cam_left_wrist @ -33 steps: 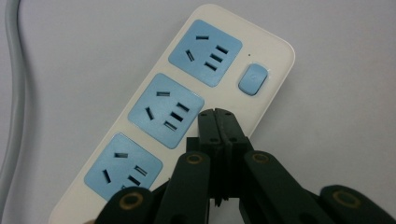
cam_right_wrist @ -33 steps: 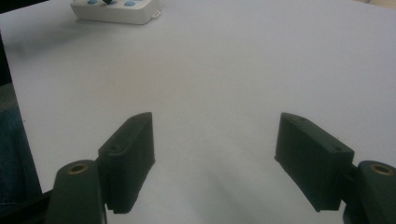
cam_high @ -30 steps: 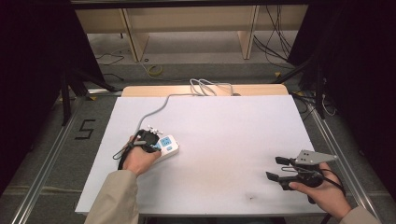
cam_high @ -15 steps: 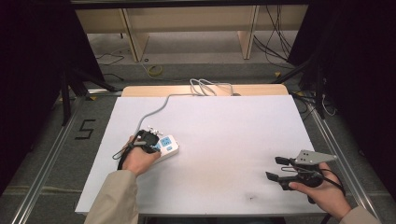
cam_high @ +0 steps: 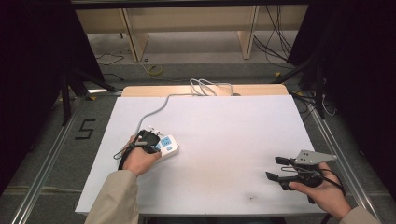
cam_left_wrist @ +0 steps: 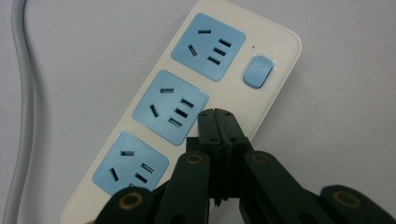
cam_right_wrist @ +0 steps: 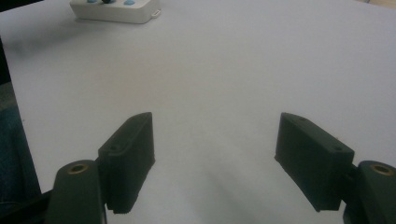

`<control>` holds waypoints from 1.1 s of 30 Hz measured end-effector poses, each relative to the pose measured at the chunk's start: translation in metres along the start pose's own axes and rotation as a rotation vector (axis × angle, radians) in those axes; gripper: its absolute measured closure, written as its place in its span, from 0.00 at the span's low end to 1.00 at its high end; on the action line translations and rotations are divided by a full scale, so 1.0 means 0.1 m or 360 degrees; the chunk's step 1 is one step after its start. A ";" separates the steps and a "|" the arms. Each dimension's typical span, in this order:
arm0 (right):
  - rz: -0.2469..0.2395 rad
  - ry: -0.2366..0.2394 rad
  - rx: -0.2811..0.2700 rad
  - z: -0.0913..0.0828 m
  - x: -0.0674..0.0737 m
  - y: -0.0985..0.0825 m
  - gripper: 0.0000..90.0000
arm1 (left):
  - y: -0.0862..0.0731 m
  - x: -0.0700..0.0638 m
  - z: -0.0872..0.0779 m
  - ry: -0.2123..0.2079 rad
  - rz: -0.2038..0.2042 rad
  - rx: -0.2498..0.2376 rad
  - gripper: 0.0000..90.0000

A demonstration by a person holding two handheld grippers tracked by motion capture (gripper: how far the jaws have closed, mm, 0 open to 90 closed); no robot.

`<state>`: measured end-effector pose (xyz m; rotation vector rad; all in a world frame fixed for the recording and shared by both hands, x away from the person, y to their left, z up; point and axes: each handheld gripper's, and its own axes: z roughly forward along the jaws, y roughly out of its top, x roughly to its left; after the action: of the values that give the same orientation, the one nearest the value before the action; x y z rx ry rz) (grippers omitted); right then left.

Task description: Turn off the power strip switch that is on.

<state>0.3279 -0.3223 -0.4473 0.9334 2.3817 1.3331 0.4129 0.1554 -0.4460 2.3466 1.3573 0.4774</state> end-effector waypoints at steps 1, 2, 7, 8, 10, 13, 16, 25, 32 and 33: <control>0.0000 0.0000 -0.0001 0.00 0.00 0.00 0.32 | 0.00 0.00 0.00 0.0003 0.0001 0.0001 1.00; 0.0000 0.0001 0.0000 0.00 0.00 0.00 0.32 | 0.00 -0.01 0.00 0.0007 0.0003 0.0001 1.00; 0.0001 0.0001 0.0000 0.00 0.00 0.00 0.32 | 0.00 -0.01 0.00 0.0012 0.0008 0.0003 1.00; 0.0001 0.0001 0.0001 0.00 0.00 0.00 0.32 | 0.00 -0.01 0.00 0.0011 0.0006 0.0003 1.00; 0.0003 0.0002 0.0001 0.00 0.00 0.00 0.32 | 0.00 -0.01 0.00 0.0011 0.0009 0.0003 1.00; 0.0004 0.0001 0.0001 0.01 0.00 0.00 0.32 | 0.00 -0.01 0.00 0.0020 0.0021 0.0004 1.00; 0.0003 0.0001 0.0004 0.01 0.00 0.01 0.32 | 0.00 -0.02 0.00 0.0025 0.0027 0.0007 1.00; 0.0003 0.0001 0.0004 0.01 0.00 0.01 0.32 | 0.01 -0.03 0.00 0.0028 0.0036 0.0010 1.00; 0.0004 0.0004 0.0001 0.01 0.00 0.00 0.32 | 0.01 -0.03 0.00 0.0030 0.0038 0.0010 1.00; 0.0004 0.0004 0.0001 0.01 -0.01 0.00 0.32 | 0.01 -0.02 -0.01 0.0029 0.0039 0.0009 1.00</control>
<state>0.3287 -0.3221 -0.4473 0.9355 2.3838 1.3350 0.4119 0.1530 -0.4455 2.3717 1.3414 0.5040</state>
